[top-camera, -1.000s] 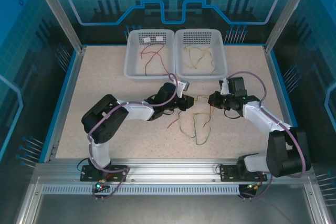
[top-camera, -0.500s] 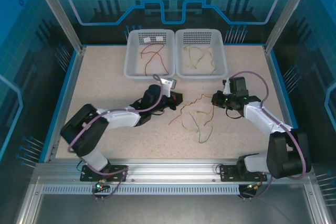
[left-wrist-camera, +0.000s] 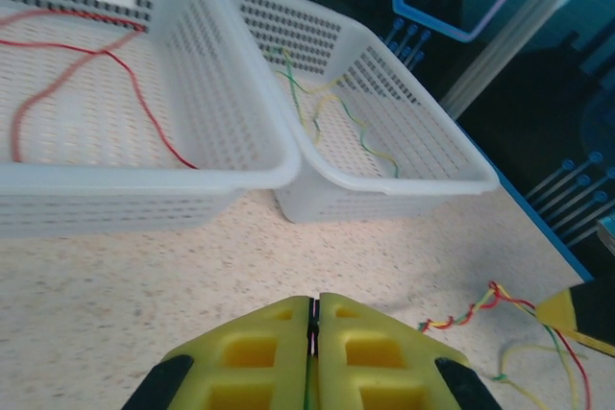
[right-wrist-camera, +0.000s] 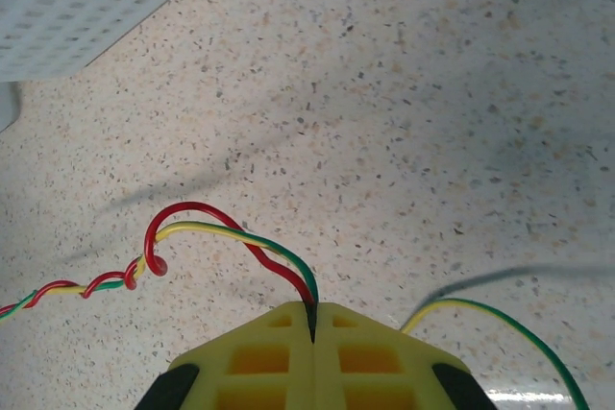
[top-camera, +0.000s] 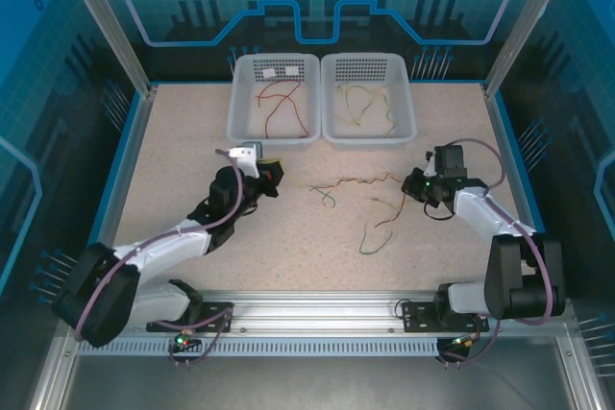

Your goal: Untangle the cables

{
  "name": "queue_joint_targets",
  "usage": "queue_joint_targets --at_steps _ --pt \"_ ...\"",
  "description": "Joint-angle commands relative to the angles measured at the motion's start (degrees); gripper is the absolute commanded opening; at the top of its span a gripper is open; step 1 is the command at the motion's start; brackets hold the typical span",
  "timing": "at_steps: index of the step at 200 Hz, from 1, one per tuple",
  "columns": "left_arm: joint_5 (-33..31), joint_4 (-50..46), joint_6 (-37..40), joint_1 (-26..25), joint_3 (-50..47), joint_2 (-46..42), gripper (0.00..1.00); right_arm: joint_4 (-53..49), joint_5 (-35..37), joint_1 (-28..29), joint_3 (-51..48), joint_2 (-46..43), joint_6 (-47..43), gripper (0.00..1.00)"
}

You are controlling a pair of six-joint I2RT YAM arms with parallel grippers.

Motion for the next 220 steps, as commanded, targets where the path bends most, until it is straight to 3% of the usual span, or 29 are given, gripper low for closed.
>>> queue_joint_targets --at_steps 1,19,37,75,105,137,175,220 --pt "-6.7 -2.5 3.8 1.9 -2.0 -5.1 0.00 -1.2 1.9 -1.1 -0.3 0.4 1.3 0.04" --pt "-4.3 -3.3 4.3 2.9 -2.4 -6.9 0.00 0.2 -0.2 -0.9 -0.4 0.6 1.3 0.07" --pt "2.0 -4.2 4.9 2.8 -1.1 -6.2 0.00 1.2 -1.5 0.8 0.1 0.8 0.5 0.12" --pt "11.0 -2.1 4.0 1.2 1.5 0.0 0.00 0.1 -1.9 7.9 4.1 3.7 -4.6 0.33" --pt "8.3 -0.7 4.5 -0.2 2.0 3.9 0.00 -0.8 -1.8 9.4 5.1 4.9 -5.0 0.36" --pt "6.4 0.1 4.5 -0.1 1.3 5.6 0.00 -1.6 -3.7 9.5 4.7 3.3 -8.2 0.52" --pt "5.6 -0.1 5.4 -0.2 1.3 5.8 0.00 -6.8 2.8 9.7 3.4 2.8 -10.4 0.55" --pt "3.4 0.2 5.8 0.0 1.3 6.2 0.00 -6.7 2.5 8.6 1.6 3.9 -10.8 0.54"
